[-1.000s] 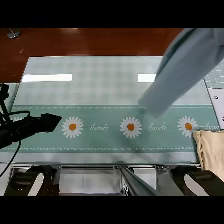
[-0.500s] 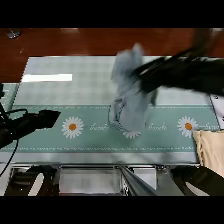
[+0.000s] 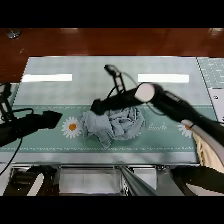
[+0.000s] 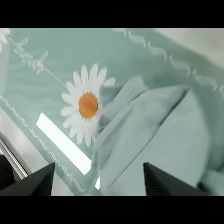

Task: Fold the shirts.

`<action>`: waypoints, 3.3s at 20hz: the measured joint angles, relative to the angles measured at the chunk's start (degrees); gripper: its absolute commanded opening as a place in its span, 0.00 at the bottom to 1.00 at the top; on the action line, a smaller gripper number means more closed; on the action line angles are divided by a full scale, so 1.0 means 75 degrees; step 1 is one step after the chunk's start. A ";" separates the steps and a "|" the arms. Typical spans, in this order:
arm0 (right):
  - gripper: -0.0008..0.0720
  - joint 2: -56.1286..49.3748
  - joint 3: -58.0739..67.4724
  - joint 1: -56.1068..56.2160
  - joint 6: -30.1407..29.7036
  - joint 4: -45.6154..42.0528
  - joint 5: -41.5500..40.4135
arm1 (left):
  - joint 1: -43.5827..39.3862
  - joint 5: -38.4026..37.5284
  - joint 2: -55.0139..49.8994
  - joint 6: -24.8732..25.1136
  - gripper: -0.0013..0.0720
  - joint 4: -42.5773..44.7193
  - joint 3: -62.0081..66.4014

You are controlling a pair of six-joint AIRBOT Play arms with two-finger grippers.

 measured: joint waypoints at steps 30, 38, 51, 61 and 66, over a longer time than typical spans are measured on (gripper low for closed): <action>0.86 0.4366 -0.6210 -0.5575 -0.0076 -0.0146 0.0854 | -0.1157 0.1317 -0.5852 0.3617 0.05 -0.4540 0.0740; 0.76 0.2754 -0.5779 -0.4156 -0.0493 0.1338 -0.0198 | -0.0796 0.0950 -0.5875 0.3809 0.05 -0.4523 0.0863; 0.05 0.1326 0.0102 -0.3876 -0.0868 -0.0679 0.1067 | 0.0691 0.0414 -0.4803 0.3780 0.05 -0.4989 0.4275; 0.05 0.4342 0.3885 -0.4004 -0.0446 -0.2903 0.2879 | 0.1903 0.0353 -0.2620 0.3267 0.05 -0.3873 0.8545; 0.05 0.5441 0.4048 -0.4007 -0.0321 -0.3080 0.4022 | 0.1985 -0.0294 -0.1600 0.2868 0.05 -0.3477 0.8906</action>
